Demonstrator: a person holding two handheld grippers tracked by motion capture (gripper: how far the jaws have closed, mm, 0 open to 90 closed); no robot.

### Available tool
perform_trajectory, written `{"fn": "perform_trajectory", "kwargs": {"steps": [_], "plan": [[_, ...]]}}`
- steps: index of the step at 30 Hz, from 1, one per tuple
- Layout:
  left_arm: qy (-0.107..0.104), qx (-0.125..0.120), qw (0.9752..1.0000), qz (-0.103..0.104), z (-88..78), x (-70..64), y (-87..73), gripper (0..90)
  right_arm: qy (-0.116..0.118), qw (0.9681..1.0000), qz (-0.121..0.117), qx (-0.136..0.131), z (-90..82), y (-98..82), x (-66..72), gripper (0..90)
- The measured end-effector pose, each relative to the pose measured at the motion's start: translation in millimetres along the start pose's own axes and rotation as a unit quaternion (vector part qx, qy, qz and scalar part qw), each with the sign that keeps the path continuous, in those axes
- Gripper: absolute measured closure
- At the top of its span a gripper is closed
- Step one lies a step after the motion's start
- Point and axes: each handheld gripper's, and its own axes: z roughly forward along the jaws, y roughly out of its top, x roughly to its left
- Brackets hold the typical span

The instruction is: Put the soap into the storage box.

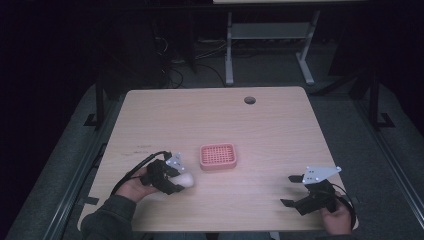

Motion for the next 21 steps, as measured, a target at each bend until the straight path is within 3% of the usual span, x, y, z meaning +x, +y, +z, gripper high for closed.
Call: {"fn": "perform_trajectory", "kwargs": {"steps": [21], "plan": [[-0.009,-0.002,0.9998,0.018,-9.8,14.5,29.7,49.5,0.004,1.0000,-0.002,-0.004,0.4,0.2,1.1,14.1]]}}
